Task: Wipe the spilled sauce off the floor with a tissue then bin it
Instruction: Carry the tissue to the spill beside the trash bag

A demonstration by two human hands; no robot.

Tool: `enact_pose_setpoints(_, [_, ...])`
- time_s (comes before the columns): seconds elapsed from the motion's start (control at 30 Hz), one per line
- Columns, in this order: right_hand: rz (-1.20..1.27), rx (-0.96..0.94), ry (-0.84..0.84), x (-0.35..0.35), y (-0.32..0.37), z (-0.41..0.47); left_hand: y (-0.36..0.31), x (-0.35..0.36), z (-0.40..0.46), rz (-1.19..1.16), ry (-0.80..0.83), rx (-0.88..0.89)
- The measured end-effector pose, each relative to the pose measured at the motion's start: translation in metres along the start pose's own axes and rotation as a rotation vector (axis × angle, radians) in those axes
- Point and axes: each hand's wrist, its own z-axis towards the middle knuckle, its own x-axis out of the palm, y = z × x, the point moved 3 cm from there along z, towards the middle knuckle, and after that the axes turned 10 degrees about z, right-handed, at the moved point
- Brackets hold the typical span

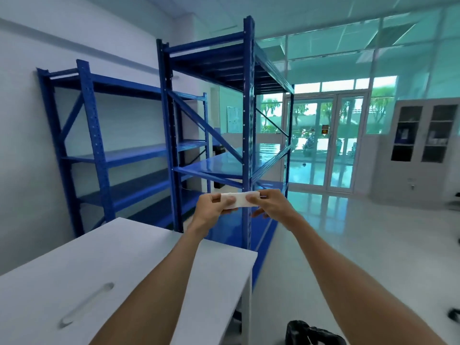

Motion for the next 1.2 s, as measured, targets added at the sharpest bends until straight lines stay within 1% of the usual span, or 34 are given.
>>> enact_pose_setpoints(0.03, [-0.021, 0.007, -0.046, -0.035, -0.004, -0.011, -0.008, 0.036, 0.004, -0.025, 0.044, 0.001])
enact_pose_setpoints(0.1, [-0.049, 0.018, -0.069, -0.059, -0.007, -0.019, -0.014, 0.063, 0.006, -0.040, 0.060, 0.007])
enact_pose_setpoints(0.27, [-0.078, 0.070, -0.222, -0.178, -0.025, -0.075, -0.046, 0.188, 0.007, -0.056, 0.207, 0.041])
enact_pose_setpoints(0.43, [-0.113, 0.092, -0.316, -0.252, -0.035, -0.116, -0.062, 0.272, -0.003, -0.075, 0.295, 0.079])
enact_pose_setpoints(0.53, [-0.117, 0.109, -0.348, -0.285, -0.039, -0.139, -0.066, 0.311, -0.007, -0.092, 0.346, 0.067])
enact_pose_setpoints(0.67, [-0.100, 0.141, -0.385, -0.314, -0.050, -0.150, -0.070, 0.344, -0.005, -0.085, 0.391, 0.078])
enact_pose_setpoints(0.83, [-0.073, 0.157, -0.443, -0.332, -0.062, -0.147, -0.066, 0.364, 0.006, -0.082, 0.427, 0.076])
enact_pose_setpoints(0.97, [-0.045, 0.190, -0.433, -0.332, -0.071, -0.142, -0.061, 0.370, 0.015, -0.105, 0.419, 0.067])
enact_pose_setpoints(1.1, [-0.022, 0.200, -0.455, -0.329, -0.080, -0.134, -0.048, 0.371, 0.022, -0.059, 0.431, 0.088])
enact_pose_setpoints(1.2, [0.001, 0.209, -0.430, -0.321, -0.090, -0.131, -0.037, 0.370, 0.024, -0.031, 0.434, 0.108])
